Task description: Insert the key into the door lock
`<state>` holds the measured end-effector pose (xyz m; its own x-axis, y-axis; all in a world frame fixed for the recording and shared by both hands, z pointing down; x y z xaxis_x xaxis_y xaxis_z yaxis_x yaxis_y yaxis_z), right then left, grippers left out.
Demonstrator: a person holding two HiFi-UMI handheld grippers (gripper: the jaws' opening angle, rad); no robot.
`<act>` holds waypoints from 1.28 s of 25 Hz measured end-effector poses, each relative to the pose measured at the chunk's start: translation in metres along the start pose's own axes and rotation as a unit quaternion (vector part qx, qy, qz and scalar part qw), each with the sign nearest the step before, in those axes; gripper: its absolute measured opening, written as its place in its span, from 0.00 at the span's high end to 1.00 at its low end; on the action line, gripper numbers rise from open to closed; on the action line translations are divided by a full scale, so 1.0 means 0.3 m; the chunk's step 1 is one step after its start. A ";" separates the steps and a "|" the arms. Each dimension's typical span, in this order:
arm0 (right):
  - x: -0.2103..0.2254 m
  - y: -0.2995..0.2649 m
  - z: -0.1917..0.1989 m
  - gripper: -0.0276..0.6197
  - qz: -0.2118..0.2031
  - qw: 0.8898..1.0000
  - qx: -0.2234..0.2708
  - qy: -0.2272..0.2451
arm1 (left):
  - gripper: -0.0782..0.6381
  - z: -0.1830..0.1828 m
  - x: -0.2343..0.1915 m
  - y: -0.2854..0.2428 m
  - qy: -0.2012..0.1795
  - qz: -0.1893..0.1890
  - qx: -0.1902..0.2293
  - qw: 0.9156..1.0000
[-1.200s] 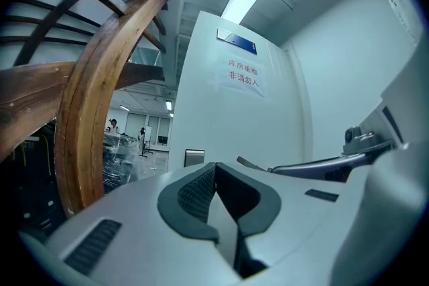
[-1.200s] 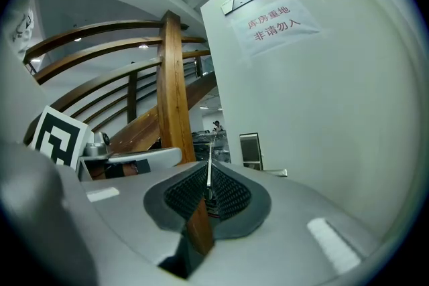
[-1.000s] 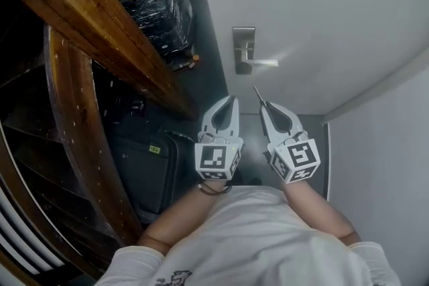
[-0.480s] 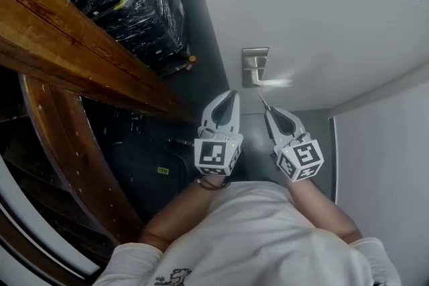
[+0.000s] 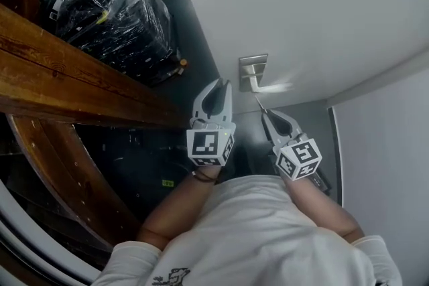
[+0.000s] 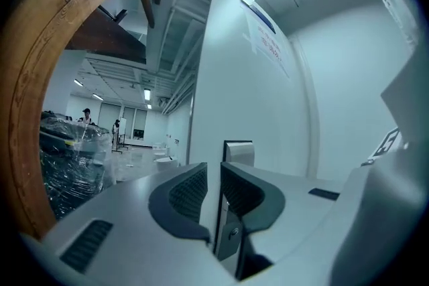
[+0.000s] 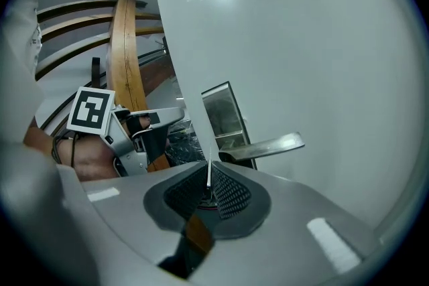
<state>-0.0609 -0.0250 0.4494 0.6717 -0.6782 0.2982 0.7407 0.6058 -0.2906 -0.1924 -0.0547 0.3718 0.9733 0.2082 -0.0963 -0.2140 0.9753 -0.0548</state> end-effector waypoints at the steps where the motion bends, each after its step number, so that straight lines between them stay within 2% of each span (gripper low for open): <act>1: 0.002 -0.006 0.008 0.92 -0.001 1.000 -0.003 -0.003 | 0.81 0.006 -0.008 -0.011 0.002 0.000 -0.002 1.000; 6: 0.012 -0.033 0.059 0.92 -0.008 0.999 -0.024 -0.021 | 0.73 0.035 -0.066 -0.053 0.019 -0.022 -0.021 0.999; 19: 0.083 -0.116 0.121 0.92 -0.022 0.995 -0.058 -0.072 | 0.73 0.015 -0.092 -0.115 0.015 -0.039 -0.014 0.999; 23: 0.123 -0.149 0.167 0.92 -0.019 0.990 -0.067 -0.121 | 0.73 0.014 -0.095 -0.120 0.017 -0.041 -0.016 0.999; 27: 0.163 -0.181 0.202 0.92 -0.013 0.982 -0.070 -0.174 | 0.73 0.018 -0.095 -0.121 0.003 -0.043 -0.021 0.999; 32: 0.194 -0.219 0.192 0.92 -0.013 0.977 -0.061 -0.205 | 0.73 0.016 -0.093 -0.123 -0.006 -0.047 -0.023 0.999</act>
<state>-0.0694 -0.0803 0.5383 0.6215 -0.4542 0.6383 0.7667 0.5203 -0.3762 -0.2114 -0.0960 0.3813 0.9902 0.1170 -0.0761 -0.1249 0.9862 -0.1089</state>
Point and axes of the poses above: the fingertips, and each gripper's own axes: y backward along the fingers, x to its right, z out of its underside, the point moved 1 cm from there along y, backward along the fingers, and after that the axes turned 7 degrees about z, right-handed, at the moved point
